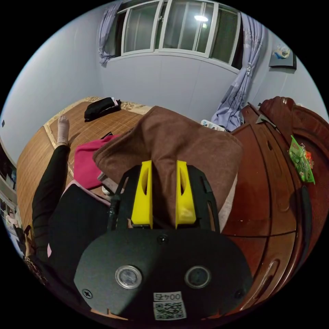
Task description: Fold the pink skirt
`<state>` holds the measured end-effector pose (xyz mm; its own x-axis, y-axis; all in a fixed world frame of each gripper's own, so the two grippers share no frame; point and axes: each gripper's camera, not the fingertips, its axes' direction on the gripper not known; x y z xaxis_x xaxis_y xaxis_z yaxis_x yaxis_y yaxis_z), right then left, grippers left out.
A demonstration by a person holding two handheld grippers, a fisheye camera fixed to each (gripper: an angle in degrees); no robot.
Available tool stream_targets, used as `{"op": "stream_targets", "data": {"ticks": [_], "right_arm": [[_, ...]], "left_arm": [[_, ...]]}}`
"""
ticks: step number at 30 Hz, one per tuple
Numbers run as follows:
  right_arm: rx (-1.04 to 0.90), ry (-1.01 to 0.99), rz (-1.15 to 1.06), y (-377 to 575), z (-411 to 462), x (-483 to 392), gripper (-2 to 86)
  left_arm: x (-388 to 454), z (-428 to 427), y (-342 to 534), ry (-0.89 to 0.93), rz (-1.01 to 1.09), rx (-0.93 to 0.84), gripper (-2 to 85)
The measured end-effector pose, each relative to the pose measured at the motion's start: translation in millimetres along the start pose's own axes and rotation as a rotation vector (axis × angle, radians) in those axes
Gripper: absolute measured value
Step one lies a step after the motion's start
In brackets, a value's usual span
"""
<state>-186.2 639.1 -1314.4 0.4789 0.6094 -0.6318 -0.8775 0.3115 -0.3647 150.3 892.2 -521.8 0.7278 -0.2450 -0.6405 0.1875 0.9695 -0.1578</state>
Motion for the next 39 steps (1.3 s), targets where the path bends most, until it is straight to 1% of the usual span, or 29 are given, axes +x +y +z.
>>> {"op": "stream_targets", "data": {"ticks": [4,5,6,8,10,11,12,14,16,18,19,20,21,24,25,28,29,31,33,34,36,37,39], "right_arm": [[0.030,-0.013,0.024,-10.9,-7.8,-5.6,10.4],[0.073,-0.012,0.028,-18.8,-22.4,-8.8,10.0],[0.167,-0.004,0.032,-26.8,-42.1,-16.0,9.6],[0.240,-0.014,-0.009,-46.9,-64.5,-37.2,10.0],[0.252,-0.097,-0.063,-71.9,-74.5,-66.7,9.9],[0.251,-0.188,-0.091,-88.0,-73.9,-89.1,9.9],[0.226,-0.296,-0.113,-104.0,-66.0,-113.1,9.9],[0.187,-0.436,-0.134,-124.0,-43.2,-152.2,10.2],[0.126,-0.515,-0.145,-139.9,-7.9,-194.8,10.7],[-0.022,-0.612,-0.151,-157.1,52.9,-253.0,11.7],[-0.067,-0.633,-0.158,-160.3,69.0,-267.9,12.0],[-0.156,-0.641,-0.183,-164.6,100.4,-298.0,12.2],[-0.229,-0.602,-0.217,-165.7,129.9,-326.3,12.5],[-0.362,-0.483,-0.289,-160.8,194.2,-378.4,12.8],[-0.384,-0.459,-0.300,-159.0,206.0,-386.3,12.7],[-0.461,-0.279,-0.409,-147.2,252.7,-417.5,11.5],[-0.427,-0.226,-0.445,-143.3,260.4,-424.1,9.6],[-0.383,-0.213,-0.441,-146.9,260.2,-426.4,5.7],[-0.332,-0.267,-0.399,-164.9,247.2,-422.7,1.7],[-0.292,-0.281,-0.391,-170.3,238.7,-421.2,1.4],[-0.091,-0.387,-0.372,-195.1,187.1,-412.0,0.3],[-0.040,-0.432,-0.363,-201.7,171.6,-408.9,0.1],[0.155,-0.614,-0.336,-224.9,105.5,-399.1,-0.1]], "left_arm": [[47.4,2.9,-5.2,-0.058,0.087,-0.009,4.4],[60.2,3.4,-4.7,-0.060,0.106,0.000,5.2],[71.5,3.7,-5.0,-0.063,0.120,0.003,6.2],[87.6,4.4,-7.1,-0.063,0.135,0.002,7.3],[102.5,4.8,-8.9,-0.074,0.140,0.003,8.1],[112.3,5.1,-10.3,-0.084,0.144,0.004,8.5],[122.2,5.5,-11.4,-0.099,0.148,0.004,8.9],[136.5,5.4,-13.3,-0.125,0.163,0.005,9.3],[145.4,4.4,-15.6,-0.131,0.166,0.006,9.6],[150.2,1.9,-19.5,-0.108,0.151,0.007,9.7],[151.2,1.2,-20.5,-0.103,0.148,0.008,9.7],[153.7,-0.3,-22.5,-0.099,0.143,0.009,9.7],[156.6,-1.7,-24.5,-0.100,0.142,0.009,9.7],[164.9,-5.4,-29.4,-0.116,0.148,0.010,9.7],[166.1,-6.3,-30.5,-0.118,0.149,0.010,9.6],[167.7,-11.7,-36.0,-0.116,0.143,0.010,9.6],[167.1,-14.3,-38.2,-0.113,0.139,0.010,9.4],[165.1,-18.3,-41.6,-0.112,0.131,0.011,9.1],[159.6,-24.7,-46.5,-0.106,0.109,0.015,8.5],[157.6,-26.4,-47.8,-0.102,0.102,0.015,8.3],[148.2,-33.5,-52.6,-0.083,0.073,0.019,7.8],[145.5,-35.4,-53.9,-0.077,0.066,0.020,7.7],[134.7,-43.1,-58.7,-0.051,0.041,0.024,7.4]]}}
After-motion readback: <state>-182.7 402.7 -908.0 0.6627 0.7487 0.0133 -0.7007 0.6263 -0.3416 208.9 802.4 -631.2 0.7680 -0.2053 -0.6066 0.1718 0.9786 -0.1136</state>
